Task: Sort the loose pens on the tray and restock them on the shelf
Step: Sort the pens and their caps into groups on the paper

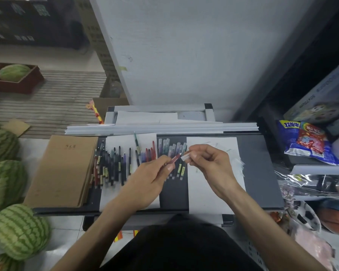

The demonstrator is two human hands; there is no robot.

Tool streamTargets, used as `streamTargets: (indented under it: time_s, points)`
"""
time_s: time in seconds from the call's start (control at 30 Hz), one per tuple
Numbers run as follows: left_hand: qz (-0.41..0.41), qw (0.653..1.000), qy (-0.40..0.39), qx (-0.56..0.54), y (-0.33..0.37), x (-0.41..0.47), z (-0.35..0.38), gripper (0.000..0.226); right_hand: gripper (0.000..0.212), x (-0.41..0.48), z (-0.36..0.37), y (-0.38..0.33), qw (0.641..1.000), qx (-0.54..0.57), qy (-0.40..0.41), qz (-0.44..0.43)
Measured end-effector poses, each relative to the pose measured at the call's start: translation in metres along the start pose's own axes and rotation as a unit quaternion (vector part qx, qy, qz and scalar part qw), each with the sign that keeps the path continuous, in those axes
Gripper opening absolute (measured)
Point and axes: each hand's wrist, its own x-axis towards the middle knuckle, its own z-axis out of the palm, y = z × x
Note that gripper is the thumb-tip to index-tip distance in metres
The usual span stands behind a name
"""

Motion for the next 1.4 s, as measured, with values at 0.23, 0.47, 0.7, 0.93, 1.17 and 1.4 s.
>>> streamTargets:
  time_s: [0.23,0.47,0.7,0.93,1.17,1.4]
  points:
    - [0.008,0.999,0.030,-0.005,0.006,-0.002,0.002,0.020,0.011,-0.006,0.000,-0.016,0.996,0.046,0.055,-0.048]
    - [0.017,0.999,0.026,0.043,0.008,0.001,0.001,0.020,0.012,-0.008,0.006,-0.023,0.995,-0.053,0.018,-0.087]
    - [0.028,0.994,0.033,0.103,0.001,0.011,0.006,0.037,0.013,-0.005,0.007,-0.012,0.994,-0.090,0.029,-0.056]
    - [0.013,0.999,0.031,0.028,-0.006,0.019,0.031,0.026,0.010,0.005,0.000,-0.001,0.996,-0.084,0.029,-0.028]
    - [-0.061,0.998,0.000,0.026,-0.009,0.050,0.046,0.034,0.013,0.025,-0.009,0.021,0.994,-0.090,0.051,0.021]
    - [-0.169,0.983,0.001,0.077,-0.045,0.088,0.047,0.042,0.026,0.047,-0.034,0.053,0.909,-0.409,0.079,0.029]
